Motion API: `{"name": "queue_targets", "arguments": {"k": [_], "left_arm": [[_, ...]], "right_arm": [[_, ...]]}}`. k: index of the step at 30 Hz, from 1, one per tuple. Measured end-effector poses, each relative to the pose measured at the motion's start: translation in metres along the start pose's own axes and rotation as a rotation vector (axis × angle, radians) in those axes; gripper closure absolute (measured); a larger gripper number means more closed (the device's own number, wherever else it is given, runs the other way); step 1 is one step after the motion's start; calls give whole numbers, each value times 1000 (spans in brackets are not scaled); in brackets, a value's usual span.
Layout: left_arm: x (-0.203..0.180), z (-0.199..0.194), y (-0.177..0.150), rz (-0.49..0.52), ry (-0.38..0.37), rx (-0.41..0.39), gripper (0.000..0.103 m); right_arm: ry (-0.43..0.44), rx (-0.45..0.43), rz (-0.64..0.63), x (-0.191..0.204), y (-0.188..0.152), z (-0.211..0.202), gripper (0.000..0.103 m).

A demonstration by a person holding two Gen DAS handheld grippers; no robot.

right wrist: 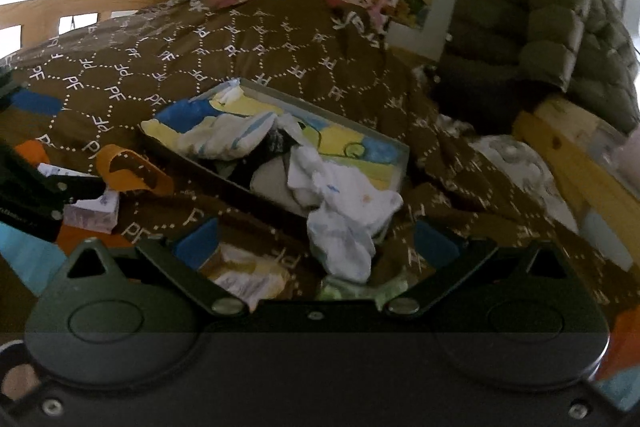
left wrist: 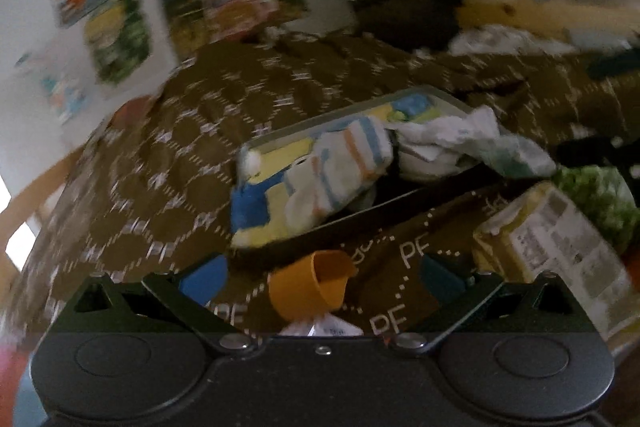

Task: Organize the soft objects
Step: 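Lower both tools toward the socks in the tray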

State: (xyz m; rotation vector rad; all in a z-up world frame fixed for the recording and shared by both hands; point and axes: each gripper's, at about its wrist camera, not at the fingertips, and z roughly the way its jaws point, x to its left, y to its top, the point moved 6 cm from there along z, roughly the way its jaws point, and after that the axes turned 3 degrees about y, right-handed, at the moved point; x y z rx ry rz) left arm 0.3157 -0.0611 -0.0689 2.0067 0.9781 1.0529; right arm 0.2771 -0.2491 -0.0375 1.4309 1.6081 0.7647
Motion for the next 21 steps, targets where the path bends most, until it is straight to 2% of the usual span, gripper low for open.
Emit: {"name": "queue_targets", "arguments": {"k": [3,6,12,14,17,21], "left_arm": [[-8,13,3,143,-49,4,1],[-20,27,5,277,-67,22,1],[-40,60,13,405,-138,98,7],[-40,70,21,408,-169,121,7],[-33,86,35,358,-214,183,7],[-18,111,45,240,-205,303,13]], "right_arm": [[20,15,3,-4,-1,22,0],[30,31,-1,-1,-7,36,0],[37,27,26,-15,-9,52,0],[39,33,51,-22,-12,58,0],[59,33,90,-30,-13,61,0],[93,22,94,-33,-14,76,0]]}}
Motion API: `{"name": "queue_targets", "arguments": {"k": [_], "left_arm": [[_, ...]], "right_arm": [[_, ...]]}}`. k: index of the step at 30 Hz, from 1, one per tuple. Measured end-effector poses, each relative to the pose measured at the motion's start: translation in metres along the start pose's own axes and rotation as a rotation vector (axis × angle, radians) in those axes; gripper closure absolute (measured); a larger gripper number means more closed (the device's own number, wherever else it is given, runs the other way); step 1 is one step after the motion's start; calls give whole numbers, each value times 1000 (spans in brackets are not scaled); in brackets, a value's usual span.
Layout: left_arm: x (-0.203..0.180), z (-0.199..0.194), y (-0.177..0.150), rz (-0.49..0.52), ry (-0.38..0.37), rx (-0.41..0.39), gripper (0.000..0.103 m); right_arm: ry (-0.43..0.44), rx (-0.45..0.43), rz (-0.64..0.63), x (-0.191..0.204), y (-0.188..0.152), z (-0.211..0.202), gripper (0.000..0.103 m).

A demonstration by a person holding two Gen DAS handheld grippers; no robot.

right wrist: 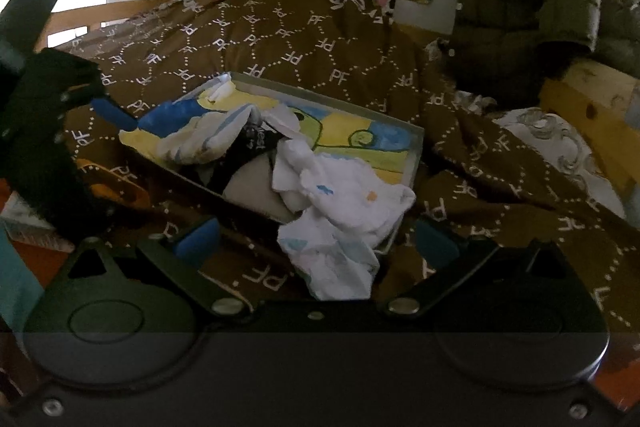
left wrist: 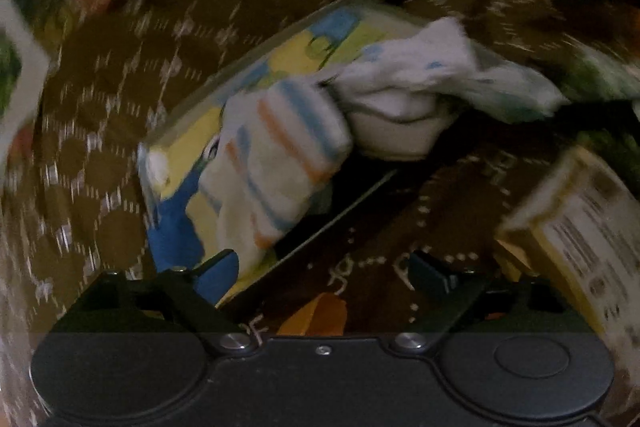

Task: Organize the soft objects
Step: 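Lower both tools toward the socks in the tray, then grasp the orange strap with the left tool while the right tool grasps a white sock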

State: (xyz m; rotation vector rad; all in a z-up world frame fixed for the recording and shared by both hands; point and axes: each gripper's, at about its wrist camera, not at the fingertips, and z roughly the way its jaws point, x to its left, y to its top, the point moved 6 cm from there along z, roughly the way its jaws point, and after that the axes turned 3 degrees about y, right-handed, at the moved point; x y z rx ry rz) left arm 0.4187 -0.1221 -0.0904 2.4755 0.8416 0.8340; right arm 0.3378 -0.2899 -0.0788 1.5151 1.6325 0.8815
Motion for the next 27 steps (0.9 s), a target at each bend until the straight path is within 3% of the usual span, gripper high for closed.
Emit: {"name": "queue_targets", "arguments": {"k": [6,10,13,21,27], "left_arm": [[20,29,-6,-140,-47,155,20],[31,43,-11,-230,-78,224,25],[34,49,-15,-257,-90,253,34],[42,57,-24,-306,-89,315,49],[44,55,-28,-347,-113,319,63]], "right_arm": [[35,34,-47,3,2,33,1],[46,56,-88,12,1,52,10],[40,95,-97,16,-5,64,25],[1,136,-158,28,-10,78,38],[-48,156,-224,39,-11,84,55]]}}
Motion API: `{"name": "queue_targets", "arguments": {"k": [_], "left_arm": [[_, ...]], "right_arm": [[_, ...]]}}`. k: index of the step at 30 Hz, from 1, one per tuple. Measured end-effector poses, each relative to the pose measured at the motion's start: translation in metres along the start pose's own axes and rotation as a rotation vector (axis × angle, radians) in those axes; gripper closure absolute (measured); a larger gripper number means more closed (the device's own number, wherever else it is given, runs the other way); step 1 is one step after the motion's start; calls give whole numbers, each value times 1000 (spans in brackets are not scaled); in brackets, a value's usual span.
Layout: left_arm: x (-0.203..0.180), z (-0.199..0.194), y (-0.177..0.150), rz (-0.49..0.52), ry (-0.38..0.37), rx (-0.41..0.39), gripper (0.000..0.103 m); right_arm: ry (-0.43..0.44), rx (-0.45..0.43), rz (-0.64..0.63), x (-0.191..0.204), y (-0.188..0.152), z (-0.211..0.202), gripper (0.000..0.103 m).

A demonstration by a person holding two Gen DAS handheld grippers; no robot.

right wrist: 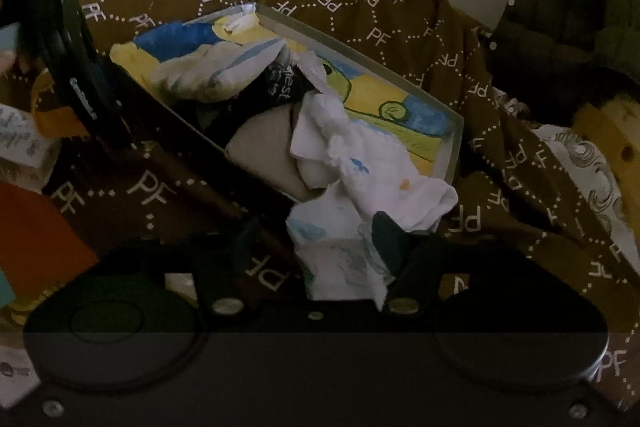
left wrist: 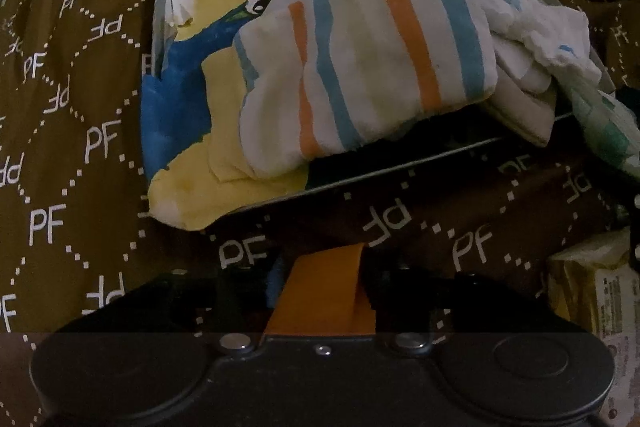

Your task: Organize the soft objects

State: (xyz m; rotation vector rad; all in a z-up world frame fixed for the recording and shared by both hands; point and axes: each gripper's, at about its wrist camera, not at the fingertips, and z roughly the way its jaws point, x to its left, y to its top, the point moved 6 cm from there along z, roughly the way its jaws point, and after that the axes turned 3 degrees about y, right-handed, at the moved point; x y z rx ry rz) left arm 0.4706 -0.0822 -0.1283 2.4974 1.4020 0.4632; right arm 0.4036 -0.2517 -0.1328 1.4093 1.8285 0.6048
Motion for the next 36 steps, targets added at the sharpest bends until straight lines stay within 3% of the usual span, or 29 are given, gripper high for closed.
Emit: {"name": "queue_targets", "arguments": {"k": [2,7,18,36], "left_arm": [[0,0,-2,-16,-11,4,65],[6,-2,-4,-56,-42,2,66],[4,-16,-10,-115,-96,4,67],[1,-50,-19,-205,-148,-24,67]], "right_arm": [[-20,-4,-23,4,0,1,71],[-2,-4,-65,21,4,3,79],[91,-54,-103,62,24,-5,79],[123,-83,-39,57,35,-36,79]]}}
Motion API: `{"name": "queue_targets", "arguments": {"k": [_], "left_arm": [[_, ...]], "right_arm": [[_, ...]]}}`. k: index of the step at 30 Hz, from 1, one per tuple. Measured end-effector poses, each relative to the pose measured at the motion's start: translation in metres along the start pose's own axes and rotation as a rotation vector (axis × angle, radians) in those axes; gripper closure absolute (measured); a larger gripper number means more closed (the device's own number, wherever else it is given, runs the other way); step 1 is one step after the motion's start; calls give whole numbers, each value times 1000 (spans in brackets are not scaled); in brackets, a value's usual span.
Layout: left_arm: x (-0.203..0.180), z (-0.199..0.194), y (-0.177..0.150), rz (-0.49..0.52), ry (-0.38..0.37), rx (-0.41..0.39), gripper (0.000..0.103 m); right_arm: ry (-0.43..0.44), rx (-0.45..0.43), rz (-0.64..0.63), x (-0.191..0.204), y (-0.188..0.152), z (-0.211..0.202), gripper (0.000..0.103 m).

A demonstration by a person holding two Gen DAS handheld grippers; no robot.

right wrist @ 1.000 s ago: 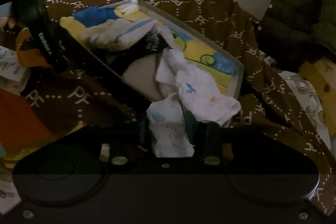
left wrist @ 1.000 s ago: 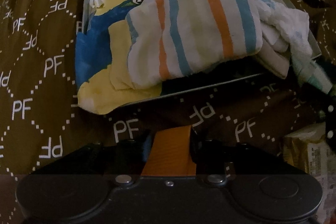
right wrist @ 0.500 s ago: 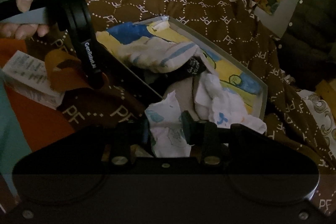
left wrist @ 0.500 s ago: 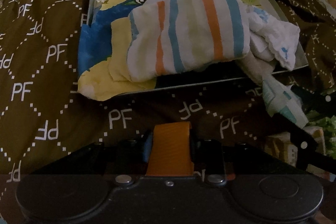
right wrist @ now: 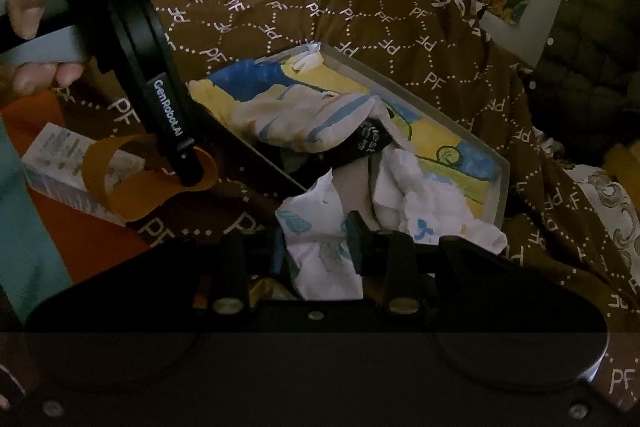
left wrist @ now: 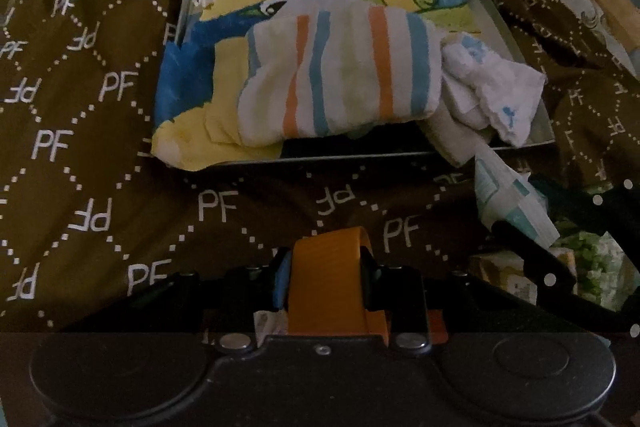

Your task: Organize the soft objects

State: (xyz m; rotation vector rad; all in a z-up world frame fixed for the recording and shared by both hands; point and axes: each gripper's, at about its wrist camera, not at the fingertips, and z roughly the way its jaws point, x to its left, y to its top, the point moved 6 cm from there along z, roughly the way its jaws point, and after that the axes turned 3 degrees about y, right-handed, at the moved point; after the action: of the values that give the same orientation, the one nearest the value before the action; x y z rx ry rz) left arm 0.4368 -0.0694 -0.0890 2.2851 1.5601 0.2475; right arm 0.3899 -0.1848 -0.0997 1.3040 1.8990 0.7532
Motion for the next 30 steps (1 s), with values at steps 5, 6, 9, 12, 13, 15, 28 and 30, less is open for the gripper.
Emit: {"name": "queue_targets", "arguments": {"k": [5,6,9,12,13,15,28,30], "left_arm": [[-6,-24,0,1,2,-30,67],[-8,-29,0,2,1,-36,67],[-13,-45,1,3,0,-58,67],[-20,-63,3,9,6,-89,67],[-22,-69,5,10,7,-101,67],[-27,-80,8,14,17,-127,67],[-60,-135,53,29,135,-382,67],[-64,-141,62,41,152,-431,67]], "right_arm": [[-3,-29,29,-5,6,-18,79],[-5,-36,34,-6,8,-22,79],[-2,-66,57,-8,14,-38,79],[-10,-105,62,-8,21,-54,79],[-13,-120,67,-9,23,-59,79],[-17,-145,84,-13,27,-68,79],[-108,-337,226,-73,63,-112,79],[-120,-364,266,-87,69,-114,79]]}}
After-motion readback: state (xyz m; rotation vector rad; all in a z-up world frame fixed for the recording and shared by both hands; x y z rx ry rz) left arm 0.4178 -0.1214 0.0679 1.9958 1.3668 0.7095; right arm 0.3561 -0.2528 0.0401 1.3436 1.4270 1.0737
